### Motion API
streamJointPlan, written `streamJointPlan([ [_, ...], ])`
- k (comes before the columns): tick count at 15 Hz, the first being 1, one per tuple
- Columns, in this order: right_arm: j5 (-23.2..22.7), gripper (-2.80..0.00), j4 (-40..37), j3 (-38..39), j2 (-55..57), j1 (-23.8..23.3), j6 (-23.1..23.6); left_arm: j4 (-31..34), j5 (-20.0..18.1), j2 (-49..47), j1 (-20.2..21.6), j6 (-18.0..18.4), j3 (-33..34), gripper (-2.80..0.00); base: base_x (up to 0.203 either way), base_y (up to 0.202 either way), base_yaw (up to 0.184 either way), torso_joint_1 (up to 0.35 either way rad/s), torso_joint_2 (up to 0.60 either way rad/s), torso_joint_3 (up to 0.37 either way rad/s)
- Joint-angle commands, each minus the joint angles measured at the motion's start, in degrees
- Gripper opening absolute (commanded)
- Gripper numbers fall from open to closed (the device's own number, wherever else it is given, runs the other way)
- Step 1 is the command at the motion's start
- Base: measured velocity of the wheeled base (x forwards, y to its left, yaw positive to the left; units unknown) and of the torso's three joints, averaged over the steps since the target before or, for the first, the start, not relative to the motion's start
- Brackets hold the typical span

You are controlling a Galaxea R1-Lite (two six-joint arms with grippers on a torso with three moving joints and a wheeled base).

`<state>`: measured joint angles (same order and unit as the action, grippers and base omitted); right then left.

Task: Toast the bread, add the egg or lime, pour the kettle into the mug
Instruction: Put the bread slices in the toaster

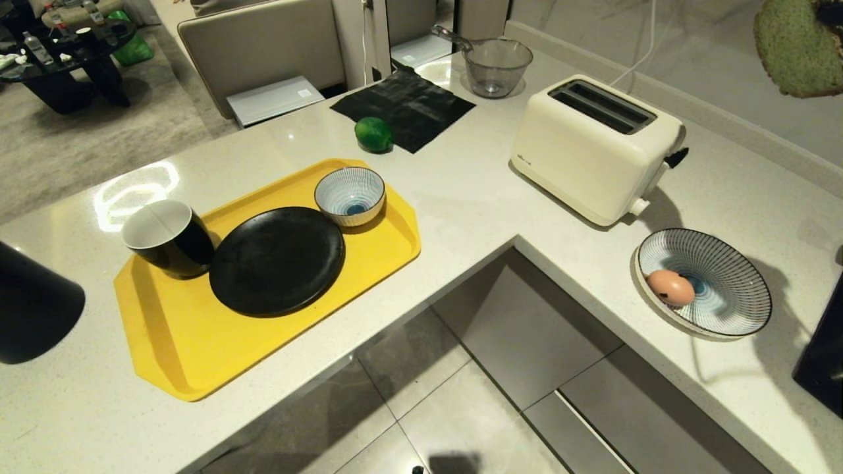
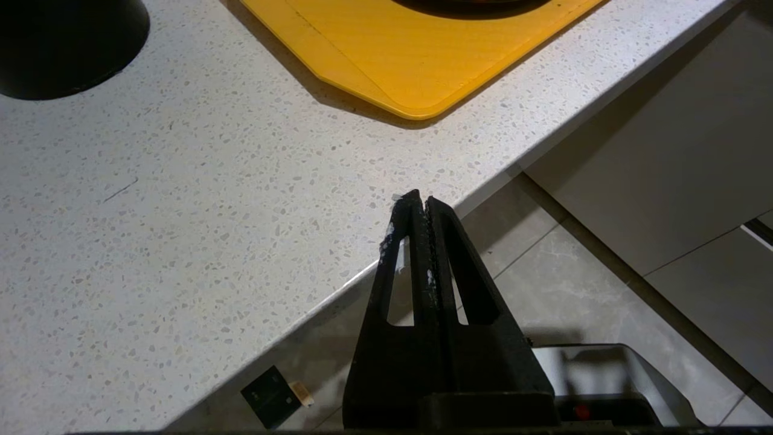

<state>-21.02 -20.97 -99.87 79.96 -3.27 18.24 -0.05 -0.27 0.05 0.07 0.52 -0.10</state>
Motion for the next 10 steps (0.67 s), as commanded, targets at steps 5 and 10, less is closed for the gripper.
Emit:
streamJointPlan([
  [5, -0.36, -2.8, -0.04, -0.42, 0.19, 0.02, 0.13, 0.0, 0.0, -0.05, 0.01, -0.04, 0.01, -2.8, 0.026, 0.0, -0.002, -0.003, 0.0, 0.001],
  [10, -1.91, -2.8, -0.1, -1.3, 0.19, 0.03, 0.13, -0.04, 0.0, -0.05, 0.01, 0.0, 0.01, -2.8, 0.13, 0.0, 0.0, 0.01, 0.01, 0.002],
])
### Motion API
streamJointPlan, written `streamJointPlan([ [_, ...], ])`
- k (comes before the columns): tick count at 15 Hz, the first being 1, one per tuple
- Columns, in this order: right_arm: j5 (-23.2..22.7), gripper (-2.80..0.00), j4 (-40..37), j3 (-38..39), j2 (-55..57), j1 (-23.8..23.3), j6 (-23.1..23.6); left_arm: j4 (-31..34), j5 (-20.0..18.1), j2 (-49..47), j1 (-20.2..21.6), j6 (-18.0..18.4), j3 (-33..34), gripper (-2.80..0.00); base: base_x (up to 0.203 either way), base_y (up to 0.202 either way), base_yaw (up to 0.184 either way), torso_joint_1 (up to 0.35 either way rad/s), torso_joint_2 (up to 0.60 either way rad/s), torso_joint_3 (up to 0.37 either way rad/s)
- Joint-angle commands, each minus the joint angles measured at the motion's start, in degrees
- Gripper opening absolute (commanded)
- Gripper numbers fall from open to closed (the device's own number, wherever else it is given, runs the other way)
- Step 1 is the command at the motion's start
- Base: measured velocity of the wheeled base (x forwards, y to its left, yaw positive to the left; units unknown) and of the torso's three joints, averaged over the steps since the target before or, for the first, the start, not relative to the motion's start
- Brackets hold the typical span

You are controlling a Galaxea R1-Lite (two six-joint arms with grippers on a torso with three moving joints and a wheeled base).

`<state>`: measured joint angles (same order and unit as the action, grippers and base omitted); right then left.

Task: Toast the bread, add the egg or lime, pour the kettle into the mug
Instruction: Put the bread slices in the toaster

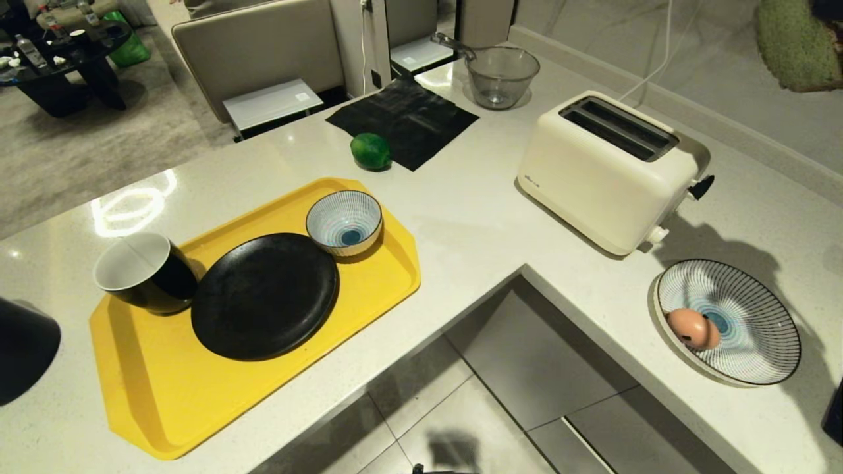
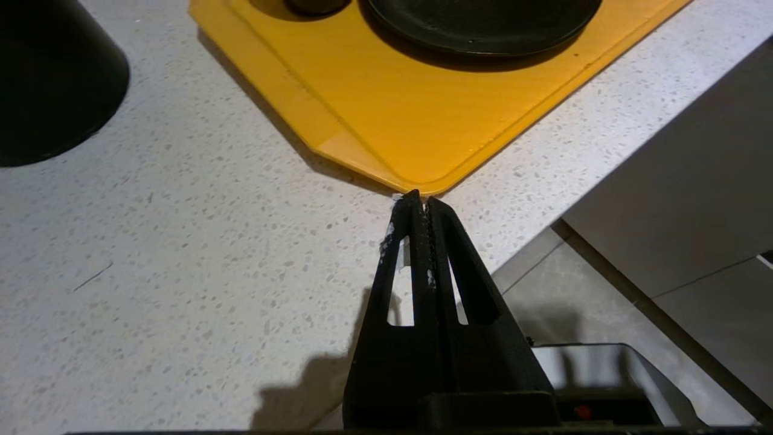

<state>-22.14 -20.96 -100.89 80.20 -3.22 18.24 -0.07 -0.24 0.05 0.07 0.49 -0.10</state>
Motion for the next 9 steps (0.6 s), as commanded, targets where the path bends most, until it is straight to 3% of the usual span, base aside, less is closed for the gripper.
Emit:
streamJointPlan([
  [1, -2.0, -2.8, -0.13, -0.3, -0.22, -0.03, 0.13, 0.07, -0.02, -0.05, 0.01, 0.03, 0.01, -2.8, 0.0, 0.0, 0.0, 0.0, 0.0, 0.0],
  [6, -7.92, -2.8, -1.04, -1.66, 0.5, 0.02, 0.6, -0.02, -0.02, -0.05, 0.01, 0.03, 0.01, -2.8, 0.0, 0.0, 0.0, 0.0, 0.0, 0.0],
  [9, -9.58, -2.8, -5.51, -6.87, 4.85, 0.39, 1.91, 0.07, -0.02, -0.05, 0.01, 0.03, 0.01, -2.8, 0.0, 0.0, 0.0, 0.0, 0.0, 0.0],
])
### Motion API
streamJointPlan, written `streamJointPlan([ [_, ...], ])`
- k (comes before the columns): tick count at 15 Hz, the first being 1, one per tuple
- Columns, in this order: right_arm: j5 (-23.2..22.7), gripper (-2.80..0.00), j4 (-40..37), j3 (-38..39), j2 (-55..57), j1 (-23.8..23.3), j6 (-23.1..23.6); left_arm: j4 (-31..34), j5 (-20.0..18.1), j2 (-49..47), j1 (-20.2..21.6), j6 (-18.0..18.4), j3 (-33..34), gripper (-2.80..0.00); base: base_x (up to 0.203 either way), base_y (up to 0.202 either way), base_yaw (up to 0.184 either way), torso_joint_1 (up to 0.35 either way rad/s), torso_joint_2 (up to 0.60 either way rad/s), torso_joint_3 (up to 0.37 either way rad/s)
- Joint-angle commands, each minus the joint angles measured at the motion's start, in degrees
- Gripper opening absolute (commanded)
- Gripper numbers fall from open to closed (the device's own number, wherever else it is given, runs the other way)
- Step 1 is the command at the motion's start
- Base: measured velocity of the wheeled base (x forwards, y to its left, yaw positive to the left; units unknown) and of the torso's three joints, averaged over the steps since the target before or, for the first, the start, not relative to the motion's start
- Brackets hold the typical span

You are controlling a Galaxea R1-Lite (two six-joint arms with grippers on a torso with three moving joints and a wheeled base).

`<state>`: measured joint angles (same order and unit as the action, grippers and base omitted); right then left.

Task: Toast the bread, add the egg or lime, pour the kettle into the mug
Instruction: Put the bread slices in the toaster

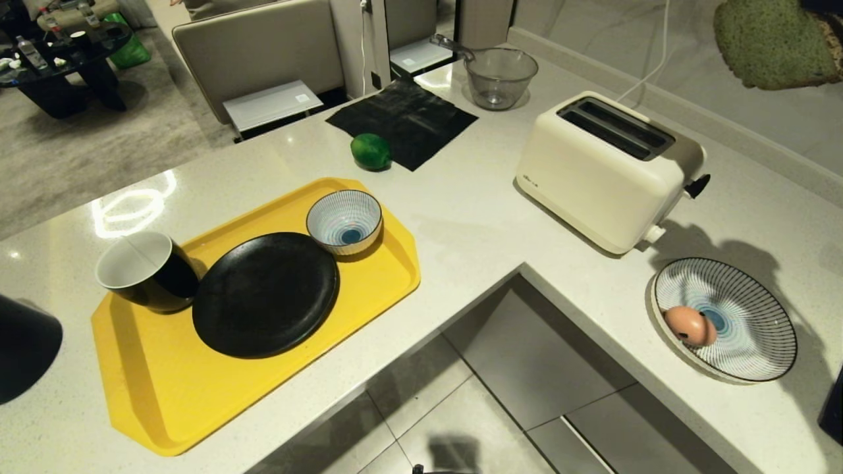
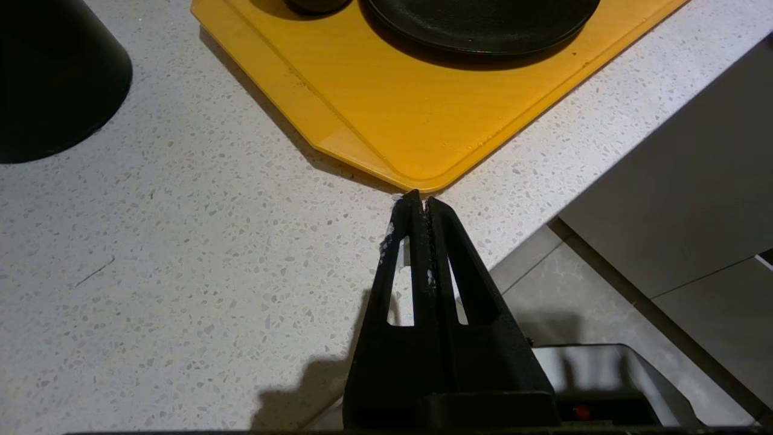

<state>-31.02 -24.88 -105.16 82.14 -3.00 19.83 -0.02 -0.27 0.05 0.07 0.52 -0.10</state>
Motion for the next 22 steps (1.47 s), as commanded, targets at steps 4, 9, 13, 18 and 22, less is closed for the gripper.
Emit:
streamJointPlan([
  [4, -4.48, -2.8, -5.93, -6.88, 8.9, 0.43, 1.59, 0.02, 0.0, -0.05, 0.01, 0.0, 0.01, -2.8, 0.0, 0.0, 0.0, 0.0, 0.0, 0.0],
  [9, -4.84, -2.8, -4.27, -7.07, 14.27, 2.8, 3.36, -0.04, 0.0, -0.05, 0.01, 0.0, 0.01, -2.8, 0.0, 0.0, 0.0, 0.0, 0.0, 0.0],
  [13, -4.85, -2.8, -1.9, -7.07, 17.17, 3.43, 3.38, -0.06, 0.0, -0.05, 0.01, 0.0, 0.01, -2.8, 0.0, 0.0, 0.0, 0.0, 0.0, 0.0],
  [18, -4.77, -2.8, 1.88, -7.07, 19.75, 3.28, 3.29, -0.06, 0.0, -0.05, 0.01, 0.0, 0.01, -2.8, 0.0, 0.0, 0.0, 0.0, 0.0, 0.0],
  [22, -4.52, -2.8, 3.45, -7.0, 21.31, 2.8, 3.3, 0.02, 0.0, -0.05, 0.01, 0.0, 0.01, -2.8, 0.0, 0.0, 0.0, 0.0, 0.0, 0.0],
])
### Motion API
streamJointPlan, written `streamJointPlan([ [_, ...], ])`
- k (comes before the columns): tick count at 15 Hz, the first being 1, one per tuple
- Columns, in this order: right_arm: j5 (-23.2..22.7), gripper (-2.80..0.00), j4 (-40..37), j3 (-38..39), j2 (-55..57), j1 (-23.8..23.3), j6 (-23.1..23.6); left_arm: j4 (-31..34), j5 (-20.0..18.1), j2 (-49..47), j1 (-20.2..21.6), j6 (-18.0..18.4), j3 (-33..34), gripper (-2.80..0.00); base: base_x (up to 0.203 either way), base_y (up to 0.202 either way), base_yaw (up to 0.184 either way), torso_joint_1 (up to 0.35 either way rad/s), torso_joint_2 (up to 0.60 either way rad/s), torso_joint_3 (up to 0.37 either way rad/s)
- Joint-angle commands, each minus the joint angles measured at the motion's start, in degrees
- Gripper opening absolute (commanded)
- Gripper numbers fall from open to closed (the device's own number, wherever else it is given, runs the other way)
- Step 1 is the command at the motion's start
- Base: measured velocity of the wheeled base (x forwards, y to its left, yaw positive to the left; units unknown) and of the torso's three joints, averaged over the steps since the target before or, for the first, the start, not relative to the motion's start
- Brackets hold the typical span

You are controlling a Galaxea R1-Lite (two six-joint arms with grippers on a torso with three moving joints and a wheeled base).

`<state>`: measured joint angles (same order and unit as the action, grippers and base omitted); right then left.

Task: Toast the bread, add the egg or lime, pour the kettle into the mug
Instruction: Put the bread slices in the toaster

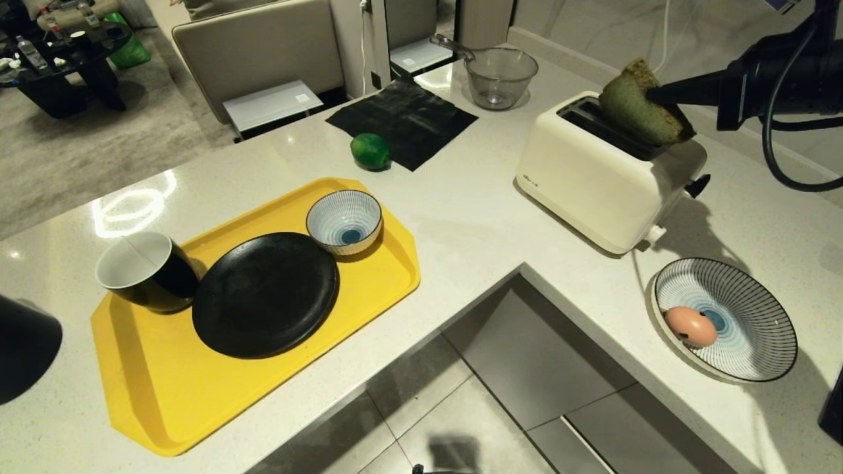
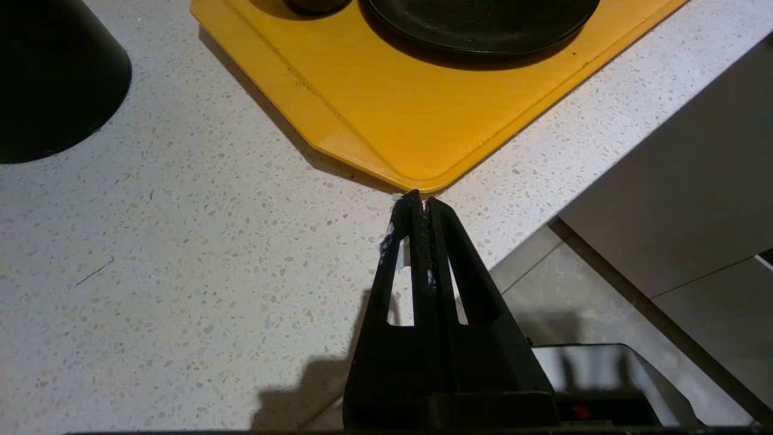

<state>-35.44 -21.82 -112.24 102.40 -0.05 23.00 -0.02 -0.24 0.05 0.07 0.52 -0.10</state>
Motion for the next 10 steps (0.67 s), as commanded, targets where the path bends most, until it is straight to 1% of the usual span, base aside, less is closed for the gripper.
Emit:
streamJointPlan([
  [1, -0.07, -2.8, 1.2, 0.08, 1.37, -0.71, 0.11, 0.02, -0.02, -0.05, 0.01, 0.0, 0.01, -2.8, 0.0, 0.0, 0.0, 0.0, 0.0, 0.0],
  [4, 0.25, -2.8, 2.27, 0.09, 2.27, -1.71, -0.03, -0.06, -0.02, -0.05, 0.01, 0.0, 0.01, -2.8, 0.0, 0.0, 0.0, 0.0, 0.0, 0.0],
  [7, 1.51, -2.8, 3.54, 0.09, 3.4, -2.58, -0.45, -0.03, -0.02, -0.05, 0.01, 0.0, 0.01, -2.8, 0.0, 0.0, 0.0, 0.0, 0.0, 0.0],
  [9, 1.66, -2.8, 3.95, 0.09, 3.42, -2.94, -2.4, 0.02, -0.02, 0.01, 0.01, 0.0, 0.01, -2.8, 0.0, 0.0, 0.0, 0.0, 0.0, 0.0],
  [10, 2.2, -2.8, 4.37, 0.09, 3.43, -2.94, -2.63, 0.02, -0.02, -0.05, 0.01, 0.0, 0.01, -2.8, 0.0, 0.0, 0.0, 0.0, 0.0, 0.0],
])
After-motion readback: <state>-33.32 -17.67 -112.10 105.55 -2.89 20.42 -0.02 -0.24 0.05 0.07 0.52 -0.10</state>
